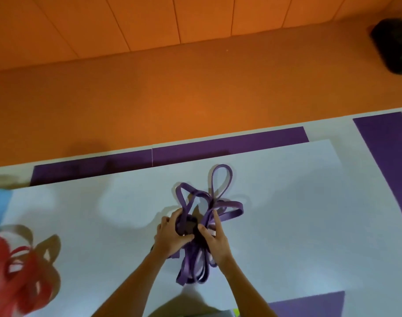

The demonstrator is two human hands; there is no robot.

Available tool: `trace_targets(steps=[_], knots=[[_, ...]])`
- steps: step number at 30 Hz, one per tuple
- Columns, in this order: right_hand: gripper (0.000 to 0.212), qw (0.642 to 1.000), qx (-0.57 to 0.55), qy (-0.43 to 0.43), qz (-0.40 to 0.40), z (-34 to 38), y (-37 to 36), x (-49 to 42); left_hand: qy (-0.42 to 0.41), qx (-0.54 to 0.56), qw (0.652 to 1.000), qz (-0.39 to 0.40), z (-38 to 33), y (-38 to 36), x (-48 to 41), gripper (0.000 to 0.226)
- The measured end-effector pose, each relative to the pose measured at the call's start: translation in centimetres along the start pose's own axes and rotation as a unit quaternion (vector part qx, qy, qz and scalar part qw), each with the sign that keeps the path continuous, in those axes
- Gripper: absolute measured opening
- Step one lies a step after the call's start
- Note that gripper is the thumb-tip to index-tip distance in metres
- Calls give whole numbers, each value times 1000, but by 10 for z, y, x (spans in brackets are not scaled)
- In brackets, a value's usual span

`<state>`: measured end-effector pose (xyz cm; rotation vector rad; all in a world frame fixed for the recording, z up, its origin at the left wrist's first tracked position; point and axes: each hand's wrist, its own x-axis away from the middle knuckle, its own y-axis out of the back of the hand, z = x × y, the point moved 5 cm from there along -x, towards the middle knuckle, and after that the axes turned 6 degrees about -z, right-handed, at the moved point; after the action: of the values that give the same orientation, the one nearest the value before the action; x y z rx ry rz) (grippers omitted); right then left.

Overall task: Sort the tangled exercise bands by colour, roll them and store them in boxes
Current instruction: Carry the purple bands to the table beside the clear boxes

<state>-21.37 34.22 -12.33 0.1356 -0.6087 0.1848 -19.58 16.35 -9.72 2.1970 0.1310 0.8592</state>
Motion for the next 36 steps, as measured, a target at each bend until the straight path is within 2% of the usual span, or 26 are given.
trace_targets(steps=[2, 5, 7, 11, 15, 19, 24, 31, 34, 36], knots=[[86, 999, -18, -13, 26, 6, -5, 1, -21, 51, 998, -7, 1, 2, 2, 91], [92, 997, -25, -21, 68, 13, -19, 5, -38, 150, 987, 52, -2, 7, 12, 81], [92, 996, -14, -19, 85, 14, -28, 12, -53, 184, 977, 91, -2, 5, 22, 81], [86, 995, 5, 19, 97, 8, -39, 38, -80, 232, 964, 101, 10, -2, 53, 77], [86, 994, -2, 30, 101, 15, -49, 68, -54, 314, 947, 34, 39, 14, 85, 76], [75, 984, 31, 104, 141, 41, -84, 101, -83, 388, 918, -9, 59, 50, 121, 77], [69, 971, 47, 170, 159, 79, -146, 157, -115, 489, 861, -76, 91, 108, 171, 70], [65, 938, 92, 235, 239, 113, -258, 261, -124, 589, 778, -183, 183, 192, 258, 59], [64, 924, 100, 244, 278, 123, -319, 302, -127, 620, 735, -243, 228, 233, 300, 59], [71, 919, 96, 234, 303, 127, -360, 325, -127, 630, 713, -280, 258, 259, 325, 59]])
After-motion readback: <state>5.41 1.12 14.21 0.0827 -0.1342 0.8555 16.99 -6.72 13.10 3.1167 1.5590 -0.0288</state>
